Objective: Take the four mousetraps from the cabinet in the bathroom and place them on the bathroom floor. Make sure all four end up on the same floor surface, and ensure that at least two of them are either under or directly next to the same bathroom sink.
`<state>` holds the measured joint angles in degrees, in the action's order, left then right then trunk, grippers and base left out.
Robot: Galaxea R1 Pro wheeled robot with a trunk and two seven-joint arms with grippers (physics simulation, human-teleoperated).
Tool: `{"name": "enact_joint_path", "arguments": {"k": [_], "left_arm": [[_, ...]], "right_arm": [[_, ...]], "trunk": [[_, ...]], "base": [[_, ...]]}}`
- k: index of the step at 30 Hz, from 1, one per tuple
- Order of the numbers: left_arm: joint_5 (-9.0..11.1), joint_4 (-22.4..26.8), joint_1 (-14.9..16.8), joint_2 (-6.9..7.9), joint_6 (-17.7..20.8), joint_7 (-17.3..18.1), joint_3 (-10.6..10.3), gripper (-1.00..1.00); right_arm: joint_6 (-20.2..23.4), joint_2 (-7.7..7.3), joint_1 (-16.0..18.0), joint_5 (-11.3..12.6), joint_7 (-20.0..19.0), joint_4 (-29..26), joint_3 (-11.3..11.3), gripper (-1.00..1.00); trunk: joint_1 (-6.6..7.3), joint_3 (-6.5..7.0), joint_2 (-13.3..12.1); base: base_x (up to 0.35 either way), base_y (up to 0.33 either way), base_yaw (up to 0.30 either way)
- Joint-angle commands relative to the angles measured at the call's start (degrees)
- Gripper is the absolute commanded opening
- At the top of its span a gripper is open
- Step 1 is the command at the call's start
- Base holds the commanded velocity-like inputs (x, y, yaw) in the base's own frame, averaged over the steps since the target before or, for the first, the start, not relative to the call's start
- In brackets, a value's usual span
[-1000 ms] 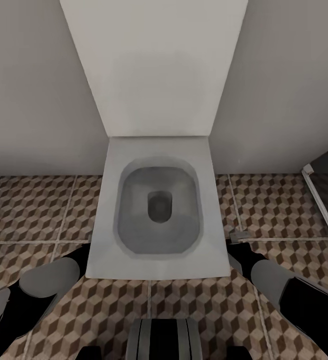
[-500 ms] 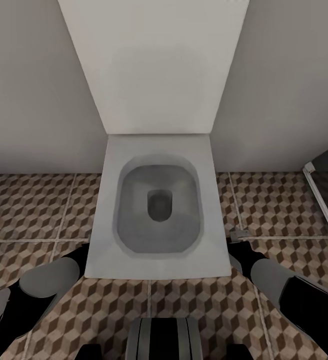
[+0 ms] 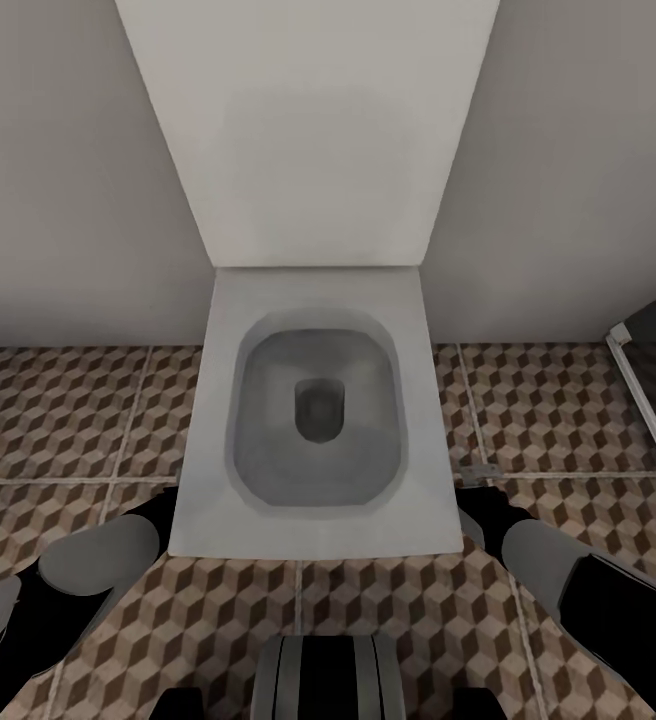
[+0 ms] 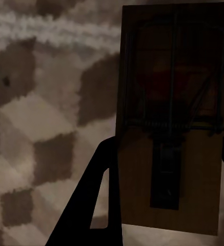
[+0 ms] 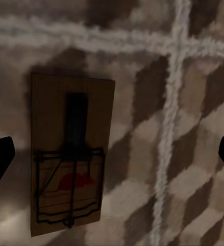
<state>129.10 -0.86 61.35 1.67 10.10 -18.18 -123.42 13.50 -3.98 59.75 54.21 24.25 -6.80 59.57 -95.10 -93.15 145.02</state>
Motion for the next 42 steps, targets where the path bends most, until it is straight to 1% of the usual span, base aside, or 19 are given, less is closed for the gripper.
{"name": "enact_joint_path", "arguments": {"k": [1,4,9,18,19,37,42], "left_arm": [[1.0,0.1,0.0,0.02,0.3,-0.1,0.3,-1.0],[1.0,0.1,0.0,0.07,0.3,-0.1,0.3,-1.0],[1.0,-1.9,0.0,0.07,0.3,0.0,0.3,-1.0],[1.0,-2.3,0.0,0.09,0.2,0.1,0.3,-1.0],[1.0,-2.3,0.0,0.1,0.2,0.0,0.3,1.0],[1.1,-2.3,0.0,0.27,0.2,0.0,0.3,1.0],[1.1,-2.3,0.0,0.86,0.2,0.0,0.4,1.0]], "right_arm": [[0.5,-0.06,0.0,0.3,0.4,-0.2,0.5,1.0],[0.5,-0.06,0.0,0.3,0.4,-0.2,0.5,1.0],[0.4,-0.06,0.0,0.3,0.4,-0.3,0.5,1.0],[0.5,-0.06,0.0,0.3,0.4,-0.2,0.5,1.0],[0.5,-0.06,0.0,0.3,0.4,-0.3,0.5,1.0],[0.5,-0.06,0.0,0.3,0.4,-0.3,0.5,1.0],[0.5,-0.06,0.0,0.3,0.4,-0.3,0.5,1.0]], "trunk": [[-0.01,-0.04,0.0],[-0.01,-0.04,0.0],[-0.01,-0.04,0.0],[-0.01,-0.04,0.0],[-0.01,-0.04,0.0],[-0.01,-0.04,0.0],[-0.01,-0.04,0.0]], "base": [[0.0,0.0,0.0],[0.0,0.0,0.0],[0.0,0.0,0.0],[0.0,0.0,0.0],[0.0,0.0,0.0],[0.0,0.0,0.0],[0.0,0.0,0.0]]}}
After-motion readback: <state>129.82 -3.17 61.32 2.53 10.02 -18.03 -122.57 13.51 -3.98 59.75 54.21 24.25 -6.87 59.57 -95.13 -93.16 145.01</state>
